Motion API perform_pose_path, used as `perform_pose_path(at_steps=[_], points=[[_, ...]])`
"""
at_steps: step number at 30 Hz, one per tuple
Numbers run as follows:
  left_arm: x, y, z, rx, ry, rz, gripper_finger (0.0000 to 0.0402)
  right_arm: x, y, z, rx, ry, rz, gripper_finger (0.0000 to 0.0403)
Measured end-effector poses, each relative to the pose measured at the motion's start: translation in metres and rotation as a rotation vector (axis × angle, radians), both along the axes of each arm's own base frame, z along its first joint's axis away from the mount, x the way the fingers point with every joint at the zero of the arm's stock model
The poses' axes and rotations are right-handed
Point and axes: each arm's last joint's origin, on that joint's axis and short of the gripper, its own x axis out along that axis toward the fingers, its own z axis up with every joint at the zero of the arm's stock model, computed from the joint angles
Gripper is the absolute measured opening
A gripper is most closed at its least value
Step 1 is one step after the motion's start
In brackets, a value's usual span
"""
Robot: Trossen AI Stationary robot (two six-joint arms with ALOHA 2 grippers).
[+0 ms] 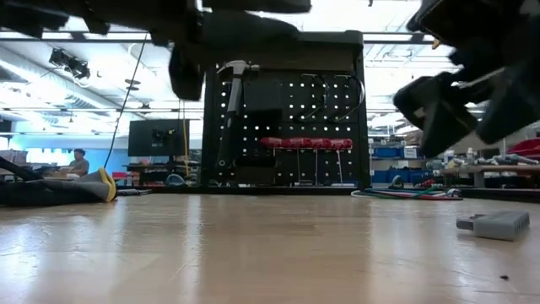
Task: Hang tools onto peg board
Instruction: Put the gray terminal block into the black bin
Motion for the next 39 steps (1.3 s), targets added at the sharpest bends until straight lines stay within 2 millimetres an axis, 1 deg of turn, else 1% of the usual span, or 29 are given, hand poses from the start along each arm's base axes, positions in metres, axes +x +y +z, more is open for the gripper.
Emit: perform_pose_path(at_steps=[3, 6, 8, 12, 15, 18, 21, 25, 28, 33, 35, 39], points=[[-0.006, 0.003, 0.008, 0.009, 0.009, 0.017, 0.0125, -0.005, -0.004, -0.003, -0.063, 0.048, 0.031, 0.0227], [-0.007, 0.005, 0.010, 0.020, 0.021, 0.046, 0.0125, -0.010, -0.001, -0.007, -0.080, 0.093, 0.051, 0.0236], [-0.006, 0.008, 0.009, 0.027, 0.028, 0.065, 0.0125, -0.012, 0.001, -0.009, -0.090, 0.108, 0.066, 0.0249], [-0.004, 0.013, 0.008, 0.022, 0.029, 0.088, 0.0125, -0.012, 0.001, -0.010, -0.156, 0.063, 0.087, 0.0283], [-0.003, 0.014, 0.009, 0.001, 0.023, 0.094, 0.0125, -0.020, -0.006, -0.024, -0.148, 0.031, 0.080, 0.0301], [-0.003, 0.015, 0.008, -0.013, 0.028, 0.096, 0.0125, -0.030, -0.018, -0.040, -0.057, -0.022, 0.089, 0.0306], [-0.003, 0.015, 0.004, -0.016, 0.055, 0.098, 0.0125, -0.041, -0.032, -0.053, -0.008, -0.061, 0.057, 0.0300], [-0.004, 0.017, -0.003, -0.016, 0.102, 0.129, 0.0125, -0.046, -0.040, -0.066, -0.019, -0.109, 0.068, 0.0283], [-0.003, 0.024, -0.007, -0.032, 0.124, 0.185, 0.0125, -0.043, -0.040, -0.079, -0.018, -0.135, 0.097, 0.0263], [0.000, 0.031, -0.011, -0.049, 0.154, 0.199, 0.0125, -0.035, -0.034, -0.096, 0.025, -0.254, 0.129, 0.0228], [-0.001, 0.035, -0.008, -0.055, 0.173, 0.190, 0.0125, -0.033, -0.033, -0.100, 0.038, -0.299, 0.140, 0.0218], [-0.012, 0.043, 0.009, -0.076, 0.209, 0.187, 0.0125, -0.030, -0.037, -0.105, 0.048, -0.330, 0.153, 0.0207]])
